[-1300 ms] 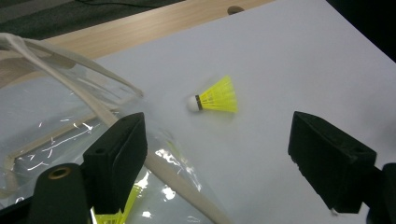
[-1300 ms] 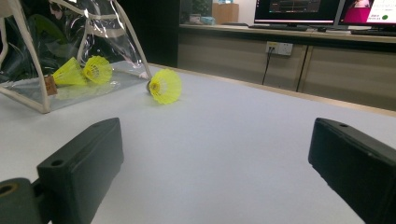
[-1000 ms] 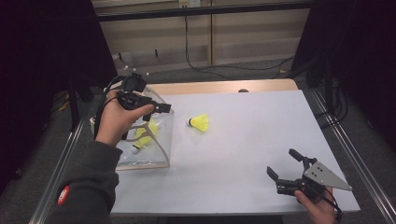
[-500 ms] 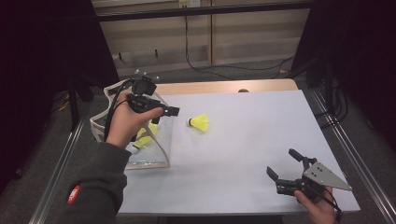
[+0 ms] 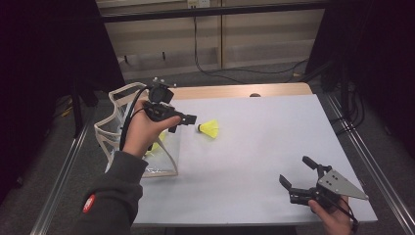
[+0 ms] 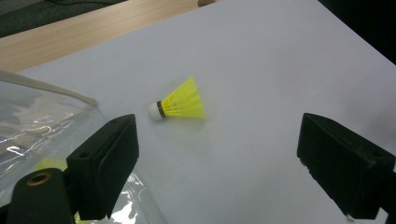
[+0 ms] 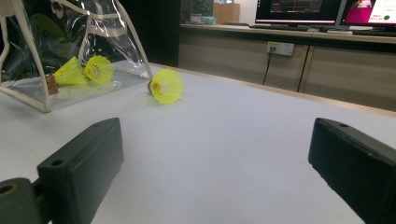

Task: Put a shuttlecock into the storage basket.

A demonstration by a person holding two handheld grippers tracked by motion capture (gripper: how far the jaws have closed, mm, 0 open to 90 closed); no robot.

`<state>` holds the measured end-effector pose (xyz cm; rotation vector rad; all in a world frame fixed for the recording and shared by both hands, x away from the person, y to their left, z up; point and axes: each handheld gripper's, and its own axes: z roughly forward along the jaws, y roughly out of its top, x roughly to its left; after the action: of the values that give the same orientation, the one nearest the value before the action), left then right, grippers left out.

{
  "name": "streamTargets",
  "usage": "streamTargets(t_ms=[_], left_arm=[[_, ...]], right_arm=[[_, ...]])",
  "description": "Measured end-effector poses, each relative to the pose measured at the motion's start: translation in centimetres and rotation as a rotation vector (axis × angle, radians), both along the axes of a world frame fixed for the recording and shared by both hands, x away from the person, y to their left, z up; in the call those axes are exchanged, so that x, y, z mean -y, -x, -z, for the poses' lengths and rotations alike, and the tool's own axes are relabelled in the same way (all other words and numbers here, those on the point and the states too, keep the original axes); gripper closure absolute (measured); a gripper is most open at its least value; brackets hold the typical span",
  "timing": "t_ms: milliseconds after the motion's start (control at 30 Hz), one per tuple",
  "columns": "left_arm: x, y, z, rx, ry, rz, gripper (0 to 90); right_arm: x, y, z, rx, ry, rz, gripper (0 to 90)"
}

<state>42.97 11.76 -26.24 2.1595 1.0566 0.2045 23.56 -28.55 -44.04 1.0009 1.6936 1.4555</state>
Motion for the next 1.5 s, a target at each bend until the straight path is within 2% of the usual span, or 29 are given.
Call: streamTargets(t_ms=[367,433,567,833,900,1500], left_arm=[[0.6,0.1,-1.5,0.012,0.031,-0.003,13.7],[0.9,0.1,-1.5,0.008,0.030,0.014,13.7],[1.6,0.2,-1.0,-0.004,0.034,0.034,13.6],[2.8,0.2,0.5,-0.024,0.052,0.041,13.5],[3.0,0.2,0.8,-0.027,0.045,0.047,13.5],[4.3,0.3,3.9,-0.025,0.047,0.023,11.8]], right_arm=[[-0.1,0.0,0.0,-0.001,0.000,-0.001,2.9],[-0.1,0.0,0.0,-0.002,0.000,-0.001,2.9],[-0.1,0.0,0.0,0.001,0.000,-0.002,2.9],[-0.1,-0.1,0.0,-0.002,0.002,-0.004,2.9],[-0.1,0.0,0.0,-0.002,0.001,-0.003,2.9],[-0.2,-0.2,0.0,-0.005,-0.002,-0.008,2.9]])
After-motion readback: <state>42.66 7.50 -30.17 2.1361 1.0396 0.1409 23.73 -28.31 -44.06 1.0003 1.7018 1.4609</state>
